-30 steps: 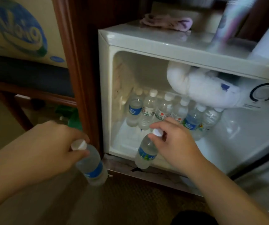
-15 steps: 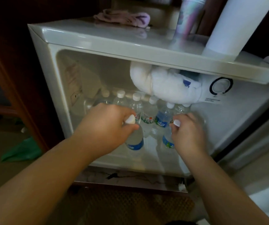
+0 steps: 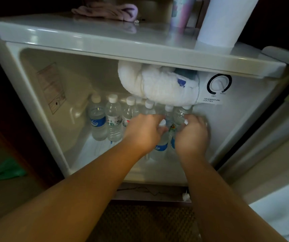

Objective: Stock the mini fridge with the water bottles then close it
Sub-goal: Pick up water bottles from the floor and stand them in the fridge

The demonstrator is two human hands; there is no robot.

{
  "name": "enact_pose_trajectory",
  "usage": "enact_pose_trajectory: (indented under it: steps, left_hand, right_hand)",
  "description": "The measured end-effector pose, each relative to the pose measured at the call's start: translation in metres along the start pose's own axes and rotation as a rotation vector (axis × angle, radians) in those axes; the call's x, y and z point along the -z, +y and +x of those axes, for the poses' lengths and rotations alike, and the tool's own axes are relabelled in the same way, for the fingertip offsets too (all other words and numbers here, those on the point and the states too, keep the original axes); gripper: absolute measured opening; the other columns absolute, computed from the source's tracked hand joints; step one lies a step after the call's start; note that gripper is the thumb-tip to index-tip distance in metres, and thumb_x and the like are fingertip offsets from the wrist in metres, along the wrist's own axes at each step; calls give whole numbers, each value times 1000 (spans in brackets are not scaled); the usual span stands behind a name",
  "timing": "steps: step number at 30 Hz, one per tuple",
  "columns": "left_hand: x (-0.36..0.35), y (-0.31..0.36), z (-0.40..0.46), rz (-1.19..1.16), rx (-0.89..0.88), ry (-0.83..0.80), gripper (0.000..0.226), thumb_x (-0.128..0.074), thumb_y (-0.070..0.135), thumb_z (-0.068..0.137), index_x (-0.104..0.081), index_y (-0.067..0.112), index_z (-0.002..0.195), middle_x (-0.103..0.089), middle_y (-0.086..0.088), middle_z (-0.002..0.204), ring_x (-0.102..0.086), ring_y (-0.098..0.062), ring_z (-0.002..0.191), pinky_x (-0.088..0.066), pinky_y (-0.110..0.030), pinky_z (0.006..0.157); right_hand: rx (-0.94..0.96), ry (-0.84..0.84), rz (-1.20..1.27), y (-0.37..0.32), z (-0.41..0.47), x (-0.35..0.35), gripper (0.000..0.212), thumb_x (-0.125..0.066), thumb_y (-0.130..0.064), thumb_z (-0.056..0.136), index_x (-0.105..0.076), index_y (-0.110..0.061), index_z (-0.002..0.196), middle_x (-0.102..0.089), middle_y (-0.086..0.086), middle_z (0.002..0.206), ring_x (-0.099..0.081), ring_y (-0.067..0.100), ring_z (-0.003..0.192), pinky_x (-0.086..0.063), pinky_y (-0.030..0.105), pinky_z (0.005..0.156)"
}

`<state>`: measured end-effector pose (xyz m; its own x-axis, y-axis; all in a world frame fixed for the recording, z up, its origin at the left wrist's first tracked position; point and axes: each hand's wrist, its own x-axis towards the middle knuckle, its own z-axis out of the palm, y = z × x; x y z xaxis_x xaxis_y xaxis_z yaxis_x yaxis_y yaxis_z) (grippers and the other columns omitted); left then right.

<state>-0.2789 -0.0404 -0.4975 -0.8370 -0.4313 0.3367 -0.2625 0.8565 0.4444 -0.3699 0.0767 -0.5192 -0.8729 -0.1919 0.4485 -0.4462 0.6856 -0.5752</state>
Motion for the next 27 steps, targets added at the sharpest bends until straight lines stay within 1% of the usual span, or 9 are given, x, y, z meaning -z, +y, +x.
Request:
enact_pose_trajectory:
  steps: [3, 4, 6, 9, 11, 14, 19, 24, 27]
  left_hand:
    - [-15, 3, 8, 7, -37, 1, 24, -61, 47, 97, -69, 31, 111, -71, 2, 75, -70, -25, 77, -52, -32, 62]
    - [-18, 4, 11, 17, -44, 12, 24, -60, 48, 97, -68, 29, 108, -71, 1, 77, -70, -27, 77, -53, -34, 62]
    - [-23, 7, 19, 27, -40, 8, 27, -60, 49, 96, -69, 28, 112, -74, -2, 85, -70, -29, 83, -56, -37, 68]
    - [-26, 13, 27, 27, -61, -33, 28, -61, 47, 96, -70, 31, 117, -75, -1, 94, -70, -27, 91, -52, -33, 71]
    - [-26, 16, 29, -9, -65, -32, 30, -63, 47, 96, -70, 33, 122, -76, -1, 98, -70, -26, 95, -54, -33, 75]
    - [-26, 14, 31, -83, -25, -29, 42, -68, 46, 94, -65, 33, 133, -77, -3, 112, -70, -24, 106, -56, -36, 88]
    - [-27, 11, 30, -124, 9, -136, 60, -71, 42, 92, -50, 34, 148, -67, -3, 136, -64, -23, 122, -52, -39, 101]
    - [-22, 11, 20, -251, 76, -297, 84, -71, 37, 92, -22, 36, 160, -48, -5, 154, -49, -28, 137, -42, -38, 107]
    - [-14, 16, 4, -315, 146, -338, 96, -74, 34, 91, -9, 38, 162, -31, -4, 164, -38, -29, 146, -38, -44, 114]
  right_hand:
    - [-45, 11, 96, 0, -1, 0, 47, -57, 7, 88, -65, -9, 132, -53, 16, 119, -56, 32, 100, -33, 25, 81]
    - [-49, 13, 118, 0, -2, 0, 48, -58, 6, 89, -65, -10, 133, -53, 17, 120, -57, 32, 100, -34, 25, 82]
    - [-52, 21, 143, 0, -1, 0, 47, -59, 6, 88, -67, -10, 131, -54, 16, 120, -57, 32, 101, -34, 24, 83]
    - [-75, 31, 152, 0, -2, 0, 43, -61, 6, 86, -69, -8, 125, -56, 16, 121, -58, 32, 100, -33, 23, 80]
    - [-77, 46, 163, 2, -2, -1, 41, -61, 6, 85, -70, -7, 123, -57, 16, 120, -59, 33, 99, -35, 24, 80]
    - [-69, 82, 194, 4, -3, -7, 40, -61, 7, 85, -72, -8, 120, -59, 16, 117, -62, 33, 98, -39, 26, 83]
    - [-63, 120, 237, 3, -7, -12, 36, -58, 2, 92, -70, -11, 123, -58, 13, 122, -63, 31, 102, -40, 26, 84]
    - [-150, 36, 158, -5, -5, -7, 44, -57, 0, 91, -62, -13, 133, -50, 11, 136, -58, 32, 113, -40, 31, 84]
    - [-142, -46, 93, -10, -8, -1, 49, -56, -6, 96, -51, -16, 144, -40, 12, 150, -54, 34, 124, -48, 39, 93]
